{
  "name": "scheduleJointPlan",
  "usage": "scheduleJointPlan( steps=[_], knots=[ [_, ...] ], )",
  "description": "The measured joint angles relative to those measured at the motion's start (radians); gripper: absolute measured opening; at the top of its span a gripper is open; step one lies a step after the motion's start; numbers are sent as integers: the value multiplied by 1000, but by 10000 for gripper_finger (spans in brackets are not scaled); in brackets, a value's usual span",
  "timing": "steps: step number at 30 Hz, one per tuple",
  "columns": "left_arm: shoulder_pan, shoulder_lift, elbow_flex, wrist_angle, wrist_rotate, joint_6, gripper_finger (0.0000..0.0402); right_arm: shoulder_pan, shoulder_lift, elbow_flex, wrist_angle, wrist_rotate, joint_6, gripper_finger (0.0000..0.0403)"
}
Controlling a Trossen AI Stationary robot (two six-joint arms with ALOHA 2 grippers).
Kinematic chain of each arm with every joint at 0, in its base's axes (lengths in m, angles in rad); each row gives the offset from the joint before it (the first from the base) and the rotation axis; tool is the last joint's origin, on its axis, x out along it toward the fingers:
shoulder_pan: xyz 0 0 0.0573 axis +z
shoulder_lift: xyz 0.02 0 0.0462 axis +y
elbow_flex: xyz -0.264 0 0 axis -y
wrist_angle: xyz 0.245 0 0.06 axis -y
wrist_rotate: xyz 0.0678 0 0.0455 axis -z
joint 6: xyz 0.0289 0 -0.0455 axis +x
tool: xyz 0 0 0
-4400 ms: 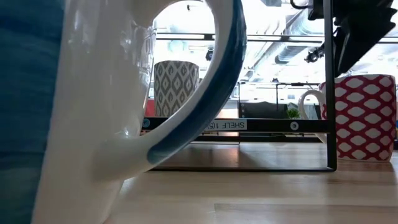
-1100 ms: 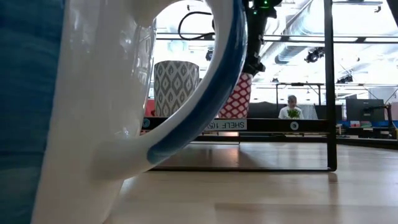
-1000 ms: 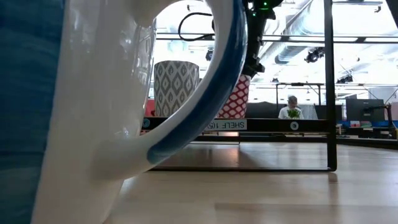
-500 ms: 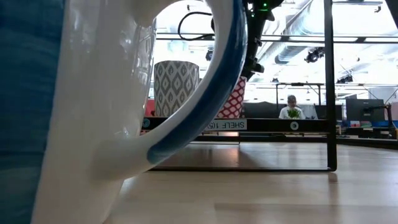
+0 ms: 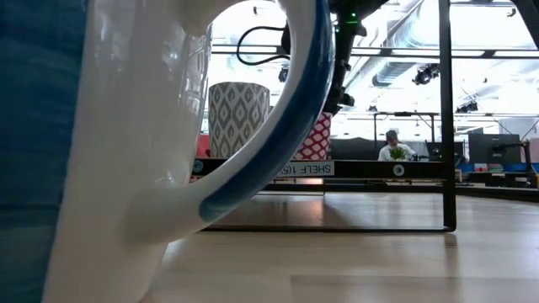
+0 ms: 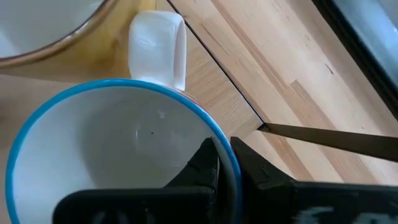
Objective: Place coffee mugs
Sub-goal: Put the white and red patterned mug on the shelf
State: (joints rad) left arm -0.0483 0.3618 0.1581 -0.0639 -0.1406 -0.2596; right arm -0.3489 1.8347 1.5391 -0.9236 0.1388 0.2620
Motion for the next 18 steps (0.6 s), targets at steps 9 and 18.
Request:
scheduleJointPlan(
  steps=[9,18],
  knots=[
    [0,0,0,0,0,0,110,-1,0,0,25,13,-18,39],
    [0,0,0,-5,0,0,110,-11,-2,0,25,17,-34,76]
  ],
)
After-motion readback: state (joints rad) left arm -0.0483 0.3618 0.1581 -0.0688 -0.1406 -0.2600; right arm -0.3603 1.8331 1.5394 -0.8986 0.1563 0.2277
